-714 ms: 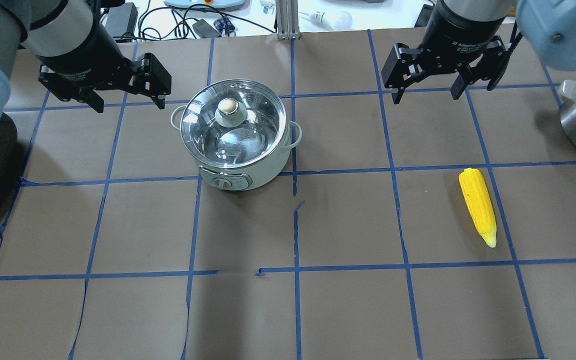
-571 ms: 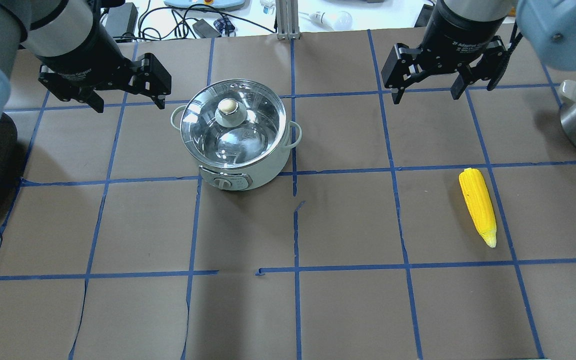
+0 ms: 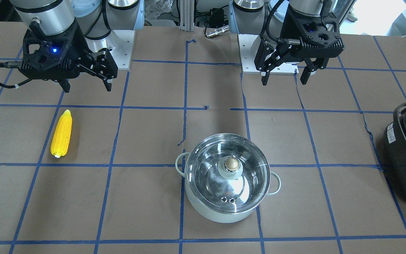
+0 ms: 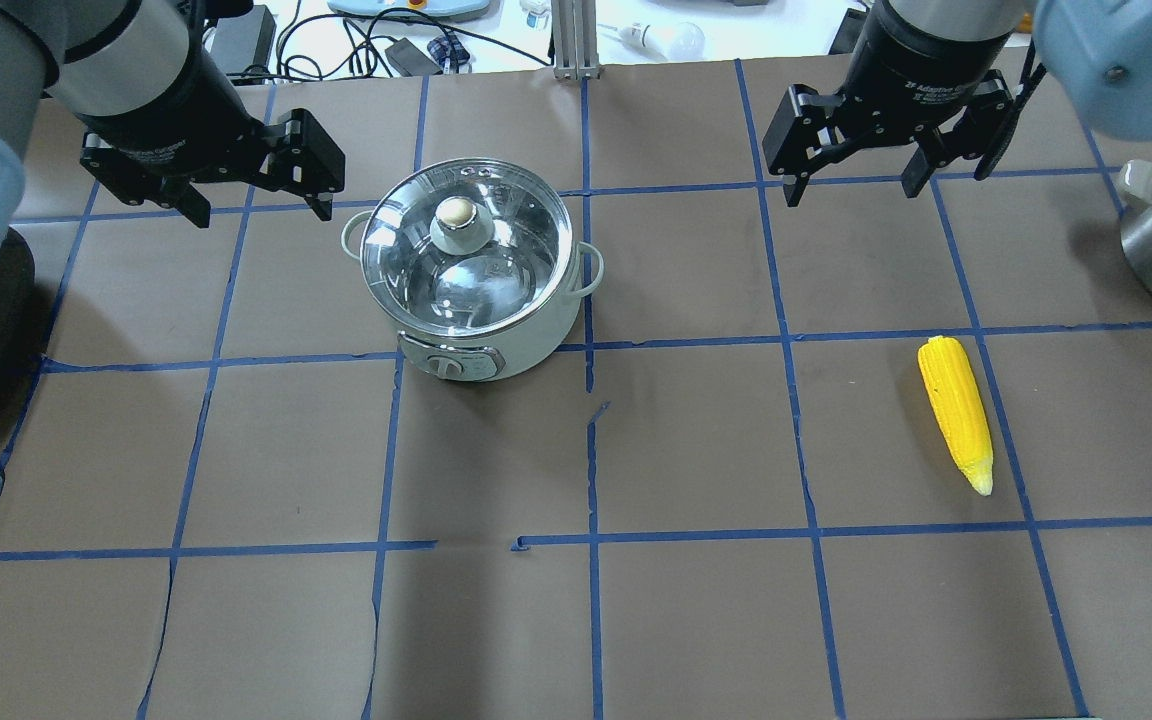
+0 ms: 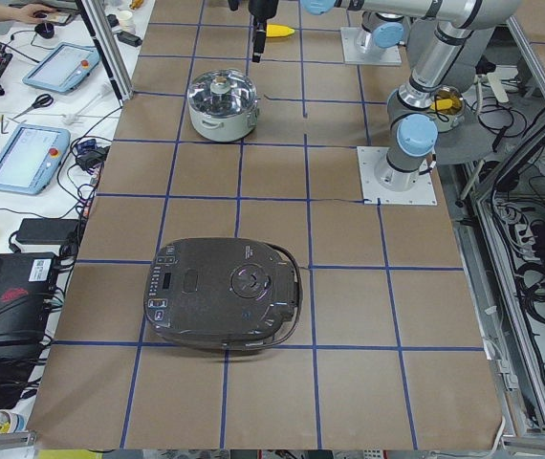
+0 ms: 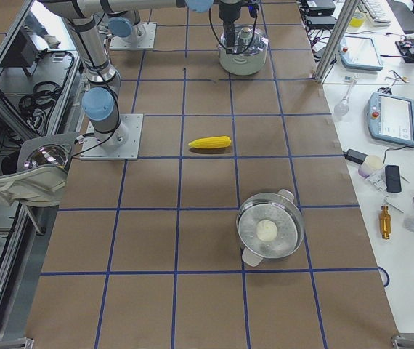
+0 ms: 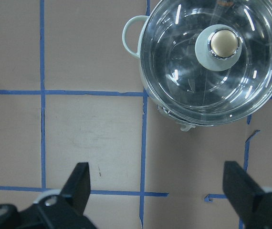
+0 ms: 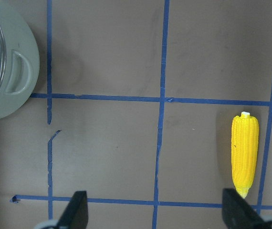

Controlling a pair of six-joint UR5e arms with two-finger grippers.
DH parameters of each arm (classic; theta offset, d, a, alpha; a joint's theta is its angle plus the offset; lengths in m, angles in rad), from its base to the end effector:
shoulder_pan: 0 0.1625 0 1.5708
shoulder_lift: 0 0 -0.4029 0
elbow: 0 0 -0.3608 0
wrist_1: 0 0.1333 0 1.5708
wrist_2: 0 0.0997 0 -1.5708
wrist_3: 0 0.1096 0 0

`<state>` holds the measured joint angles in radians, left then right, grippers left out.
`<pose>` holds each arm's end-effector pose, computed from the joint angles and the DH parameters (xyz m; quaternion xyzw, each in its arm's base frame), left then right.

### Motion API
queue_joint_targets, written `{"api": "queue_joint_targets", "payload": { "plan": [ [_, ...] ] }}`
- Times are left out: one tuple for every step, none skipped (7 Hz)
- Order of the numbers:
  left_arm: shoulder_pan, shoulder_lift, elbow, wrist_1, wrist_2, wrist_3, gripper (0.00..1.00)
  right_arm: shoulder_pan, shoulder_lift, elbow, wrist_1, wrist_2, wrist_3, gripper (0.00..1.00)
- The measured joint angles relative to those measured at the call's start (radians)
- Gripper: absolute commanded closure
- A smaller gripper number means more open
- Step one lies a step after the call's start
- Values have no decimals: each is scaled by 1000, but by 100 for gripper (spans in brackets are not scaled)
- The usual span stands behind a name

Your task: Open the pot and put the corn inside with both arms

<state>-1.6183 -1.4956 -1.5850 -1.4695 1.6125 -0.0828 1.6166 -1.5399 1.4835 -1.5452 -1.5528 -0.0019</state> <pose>-0.1498 -0.4393 0.4943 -0.0193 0.9963 -0.0822 0.0155 0.1569 -0.4690 0.4791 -0.0240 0.9996 -0.0152 0.0093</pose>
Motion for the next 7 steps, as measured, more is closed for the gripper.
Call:
{"api": "queue_joint_targets", "payload": {
  "plan": [
    [-1,-1,-3,0,-1,0,0,-2,1,0,-4,0,-1,0],
    [-1,-1,-6,-1,0,0,0,-5,2,0,-9,0,-3,0],
    [-2,-7,-8,0,2,0,0,-7,3,1,-11,-1,-5,0],
    [-3,-18,-5,4,1,0,0,-8,4,2,-11,-1,-7,0],
    [-3,-24,-2,6,1,0,0,-9,4,2,-11,-1,-8,0],
    [-5,-26,1,7,0,0,0,-9,4,3,-10,0,-8,0],
    [-6,-29,3,10,-1,0,0,-9,4,3,-9,-1,-7,0]
  ]
}}
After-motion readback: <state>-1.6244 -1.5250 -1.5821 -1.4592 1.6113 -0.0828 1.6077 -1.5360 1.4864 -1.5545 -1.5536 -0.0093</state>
